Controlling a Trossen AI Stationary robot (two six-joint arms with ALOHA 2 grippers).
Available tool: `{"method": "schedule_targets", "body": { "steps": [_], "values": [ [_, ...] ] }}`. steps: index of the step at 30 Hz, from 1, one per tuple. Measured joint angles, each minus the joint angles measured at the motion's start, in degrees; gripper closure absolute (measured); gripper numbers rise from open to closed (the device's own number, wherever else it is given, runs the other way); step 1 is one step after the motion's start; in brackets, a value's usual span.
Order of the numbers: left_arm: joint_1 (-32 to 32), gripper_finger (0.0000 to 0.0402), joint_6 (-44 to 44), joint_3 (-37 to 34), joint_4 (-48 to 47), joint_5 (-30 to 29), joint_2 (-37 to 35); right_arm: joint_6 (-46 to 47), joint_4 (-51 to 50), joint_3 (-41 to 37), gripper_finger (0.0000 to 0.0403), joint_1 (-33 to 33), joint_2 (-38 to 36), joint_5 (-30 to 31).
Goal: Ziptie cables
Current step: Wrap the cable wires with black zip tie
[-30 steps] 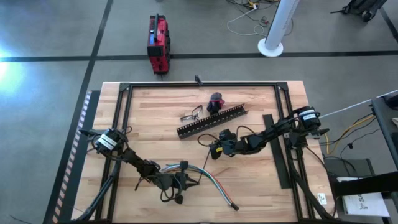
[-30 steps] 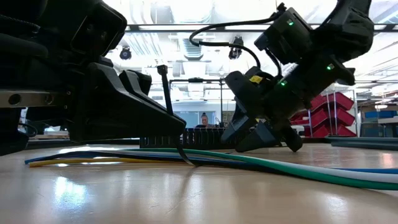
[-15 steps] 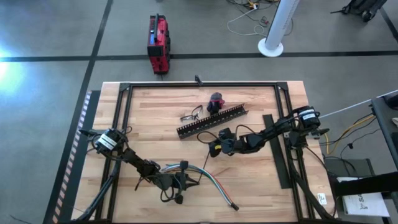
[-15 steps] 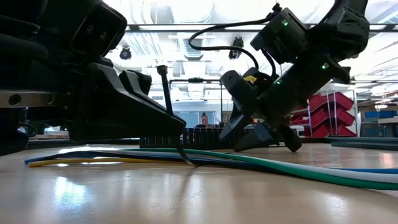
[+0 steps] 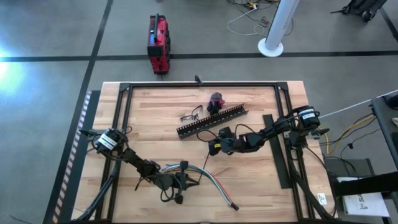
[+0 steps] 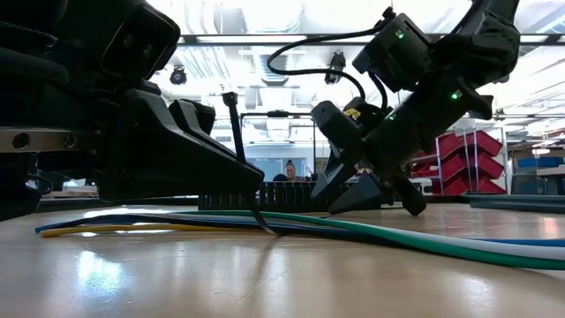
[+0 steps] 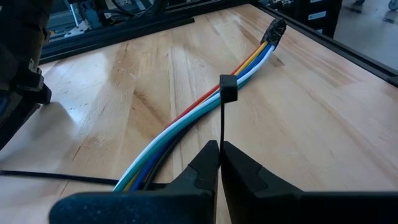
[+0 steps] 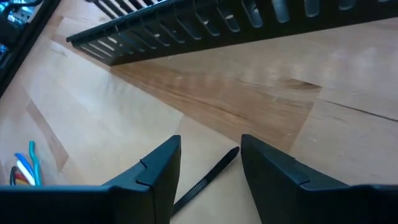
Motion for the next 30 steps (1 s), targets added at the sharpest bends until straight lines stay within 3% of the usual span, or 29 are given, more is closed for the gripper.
{"method": "schedule_targets", "body": {
  "steps": [10,30],
  "values": [
    [0.3,0.0402,0.4,0.0,0.1,0.0,0.0,1.4,-3.1,3.4,0.0261,0.0,4.1,-0.2],
    [0.4,0.0402,0.9,0.0,0.1,0.0,0.0,0.2,-6.5,7.2,0.0286,1.1,3.3,-5.4]
  ]
}}
